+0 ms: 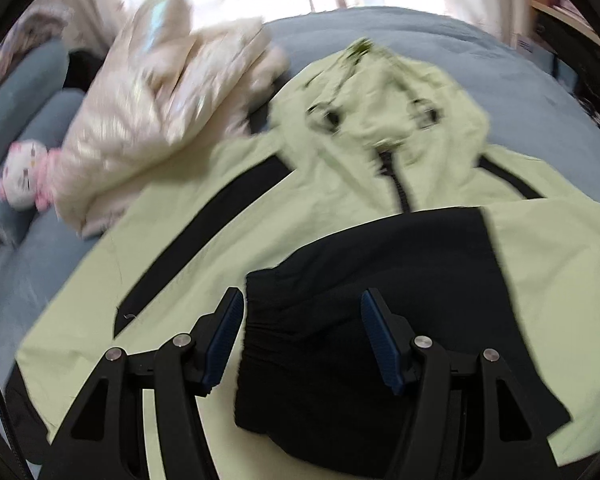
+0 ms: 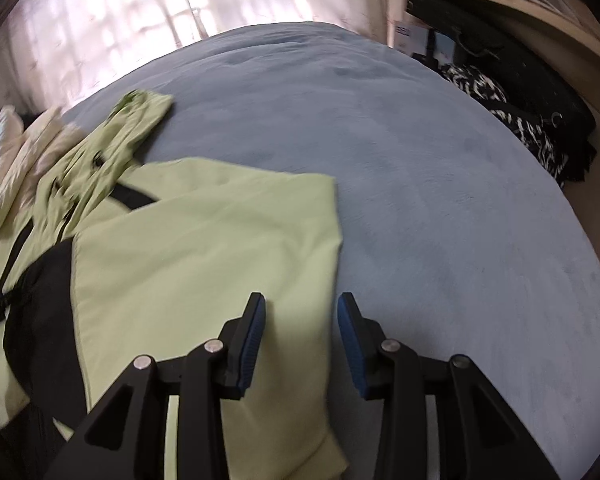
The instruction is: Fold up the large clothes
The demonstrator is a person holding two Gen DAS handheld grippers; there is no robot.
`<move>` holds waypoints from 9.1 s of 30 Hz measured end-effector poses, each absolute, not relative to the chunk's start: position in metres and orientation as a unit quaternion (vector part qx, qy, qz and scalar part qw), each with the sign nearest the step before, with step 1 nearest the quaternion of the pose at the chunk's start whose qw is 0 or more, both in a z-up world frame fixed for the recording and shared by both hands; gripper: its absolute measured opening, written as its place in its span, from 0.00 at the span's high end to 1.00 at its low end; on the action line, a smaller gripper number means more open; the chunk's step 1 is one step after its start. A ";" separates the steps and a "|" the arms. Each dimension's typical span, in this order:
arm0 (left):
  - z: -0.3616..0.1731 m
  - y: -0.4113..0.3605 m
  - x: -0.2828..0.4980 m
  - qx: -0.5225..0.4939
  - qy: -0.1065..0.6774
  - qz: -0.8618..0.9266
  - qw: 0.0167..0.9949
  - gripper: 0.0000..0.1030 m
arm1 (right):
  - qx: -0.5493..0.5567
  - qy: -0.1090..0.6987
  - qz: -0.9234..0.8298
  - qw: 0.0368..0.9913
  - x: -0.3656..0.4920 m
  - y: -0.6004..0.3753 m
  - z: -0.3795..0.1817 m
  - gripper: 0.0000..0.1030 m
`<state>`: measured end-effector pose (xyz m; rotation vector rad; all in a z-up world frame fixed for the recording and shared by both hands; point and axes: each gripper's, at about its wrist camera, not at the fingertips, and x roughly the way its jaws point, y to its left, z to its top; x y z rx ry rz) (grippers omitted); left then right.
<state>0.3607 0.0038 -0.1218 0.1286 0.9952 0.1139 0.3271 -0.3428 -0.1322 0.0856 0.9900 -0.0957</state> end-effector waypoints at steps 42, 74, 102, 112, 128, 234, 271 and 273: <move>-0.013 0.145 0.228 -0.044 0.444 0.040 0.894 0.41 | -0.064 0.430 0.093 0.896 0.253 -0.149 -0.043 0.62; -0.155 0.423 0.024 -0.347 0.458 0.138 0.807 0.40 | -0.084 0.446 0.282 0.845 0.171 0.097 -0.078 0.46; -0.121 0.446 0.075 -0.239 0.352 0.305 0.852 0.97 | 0.031 0.511 0.286 0.810 0.172 0.072 -0.127 0.46; -0.027 0.309 0.138 -0.092 0.311 0.208 0.923 0.97 | 0.095 0.492 0.265 0.824 0.178 0.009 -0.111 0.46; -0.050 0.113 0.190 -0.029 0.388 0.066 0.919 0.97 | 0.164 0.464 0.187 0.850 0.175 -0.116 -0.106 0.45; -0.168 0.275 0.317 -0.176 0.543 0.051 0.820 0.24 | 0.114 0.479 0.139 0.859 0.326 -0.237 -0.124 1.00; -0.155 0.243 0.352 -0.189 0.518 0.042 0.834 0.51 | 0.088 0.409 0.040 0.907 0.375 -0.245 -0.134 0.75; -0.154 0.245 0.352 -0.183 0.512 0.042 0.838 0.69 | 0.088 0.403 0.037 0.910 0.374 -0.245 -0.136 0.75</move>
